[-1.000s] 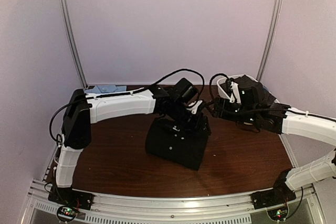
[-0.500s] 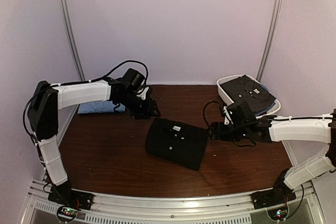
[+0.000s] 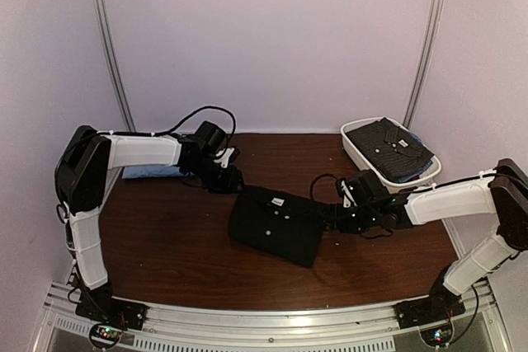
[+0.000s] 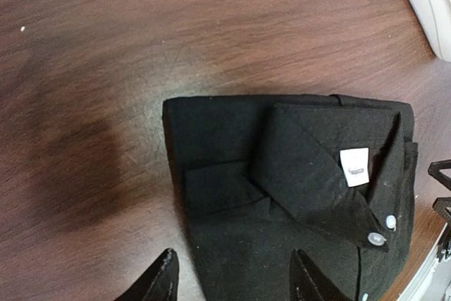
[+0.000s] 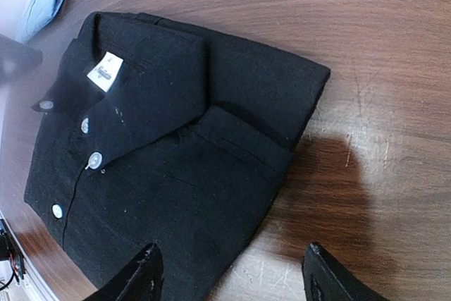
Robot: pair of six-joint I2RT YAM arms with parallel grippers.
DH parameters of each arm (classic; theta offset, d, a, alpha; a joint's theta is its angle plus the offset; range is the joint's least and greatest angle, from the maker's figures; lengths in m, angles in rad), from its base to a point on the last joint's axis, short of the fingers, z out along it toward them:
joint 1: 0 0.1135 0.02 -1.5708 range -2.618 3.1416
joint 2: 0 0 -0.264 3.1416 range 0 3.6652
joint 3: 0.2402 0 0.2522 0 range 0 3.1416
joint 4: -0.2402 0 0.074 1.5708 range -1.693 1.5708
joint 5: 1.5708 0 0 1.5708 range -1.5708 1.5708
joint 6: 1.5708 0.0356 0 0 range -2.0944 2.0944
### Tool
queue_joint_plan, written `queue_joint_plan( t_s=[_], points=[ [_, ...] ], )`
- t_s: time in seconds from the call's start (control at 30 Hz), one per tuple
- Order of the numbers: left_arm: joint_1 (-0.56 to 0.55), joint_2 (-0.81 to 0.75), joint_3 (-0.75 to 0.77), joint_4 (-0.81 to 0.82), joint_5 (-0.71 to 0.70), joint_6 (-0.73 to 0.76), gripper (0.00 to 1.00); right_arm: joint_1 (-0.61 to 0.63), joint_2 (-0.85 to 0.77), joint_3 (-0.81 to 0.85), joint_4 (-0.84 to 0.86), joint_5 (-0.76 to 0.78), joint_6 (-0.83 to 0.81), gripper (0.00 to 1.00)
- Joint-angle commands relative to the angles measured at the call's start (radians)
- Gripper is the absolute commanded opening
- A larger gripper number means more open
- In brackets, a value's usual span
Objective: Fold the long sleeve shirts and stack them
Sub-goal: Smooth out the square-folded shirt at the center of the board.
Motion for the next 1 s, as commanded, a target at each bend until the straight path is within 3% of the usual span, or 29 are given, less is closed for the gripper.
queue_joint_plan(
  t_s=[0.0,0.67,0.83,0.97],
  points=[
    [0.008,0.046,-0.010,0.064,0.028,0.051,0.55,0.006,0.041,-0.014,0.059,-0.022,0.009,0.69],
    [-0.002,0.103,-0.064,0.081,0.060,0.021,0.56,0.042,0.200,0.047,0.137,-0.062,0.009,0.64],
    [-0.011,0.120,-0.061,0.086,0.091,-0.020,0.46,0.043,0.240,0.087,0.144,-0.069,0.004,0.60],
    [-0.012,0.114,-0.047,0.087,0.125,-0.044,0.25,0.043,0.263,0.128,0.142,-0.072,-0.003,0.52]
  ],
)
